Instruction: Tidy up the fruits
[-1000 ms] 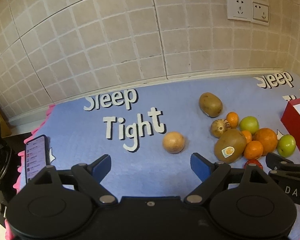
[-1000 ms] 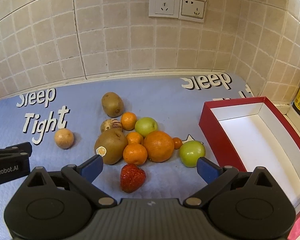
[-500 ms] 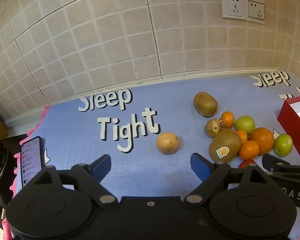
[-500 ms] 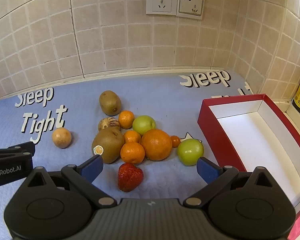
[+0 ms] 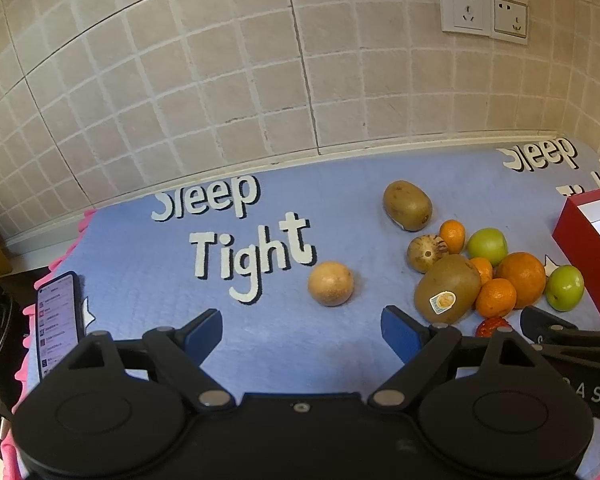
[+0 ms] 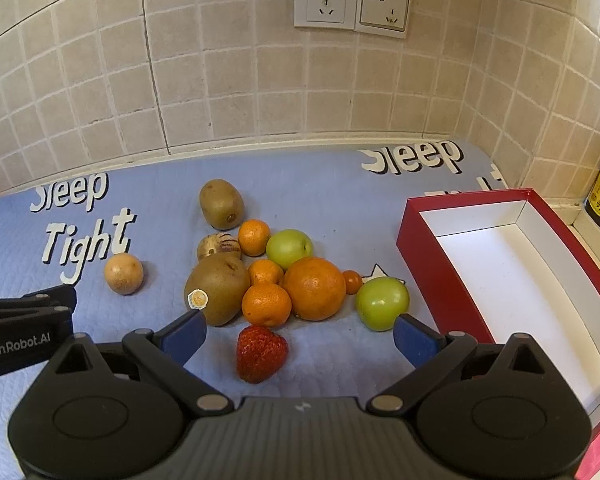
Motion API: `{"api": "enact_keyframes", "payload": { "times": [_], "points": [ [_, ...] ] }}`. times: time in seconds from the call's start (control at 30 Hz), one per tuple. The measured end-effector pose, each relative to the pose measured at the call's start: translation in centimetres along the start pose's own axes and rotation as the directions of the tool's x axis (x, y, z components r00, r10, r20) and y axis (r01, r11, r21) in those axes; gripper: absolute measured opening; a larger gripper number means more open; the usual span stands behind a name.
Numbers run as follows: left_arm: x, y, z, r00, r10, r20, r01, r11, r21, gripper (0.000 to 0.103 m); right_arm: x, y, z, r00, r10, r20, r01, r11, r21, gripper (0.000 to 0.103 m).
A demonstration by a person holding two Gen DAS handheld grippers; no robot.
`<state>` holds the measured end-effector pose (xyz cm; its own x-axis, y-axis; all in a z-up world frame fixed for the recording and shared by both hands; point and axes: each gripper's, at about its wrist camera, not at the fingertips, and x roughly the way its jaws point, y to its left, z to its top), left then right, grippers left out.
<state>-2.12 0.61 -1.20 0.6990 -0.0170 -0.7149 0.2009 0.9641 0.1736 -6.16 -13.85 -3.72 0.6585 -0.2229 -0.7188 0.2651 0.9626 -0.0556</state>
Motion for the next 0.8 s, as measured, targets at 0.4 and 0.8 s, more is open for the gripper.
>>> {"api": "enact_keyframes", "payload": {
  "times": [0.4, 0.8],
  "points": [
    [0.3, -0.4, 0.3, 1.000, -0.009, -0.008, 0.009, 1.000, 0.003, 0.102, 0.2, 0.0, 0.0, 1.000, -0.002, -0.004, 0.002, 1.000, -0.002, 0.101],
    [2.0, 0.5, 0.1, 0.999, -0.022, -0.023, 0.022, 1.000, 0.005, 0.102, 1.2, 0.1, -0.1, 1.000, -0.018, -0.025, 0.018, 1.000, -0.007, 0.101]
  ]
}}
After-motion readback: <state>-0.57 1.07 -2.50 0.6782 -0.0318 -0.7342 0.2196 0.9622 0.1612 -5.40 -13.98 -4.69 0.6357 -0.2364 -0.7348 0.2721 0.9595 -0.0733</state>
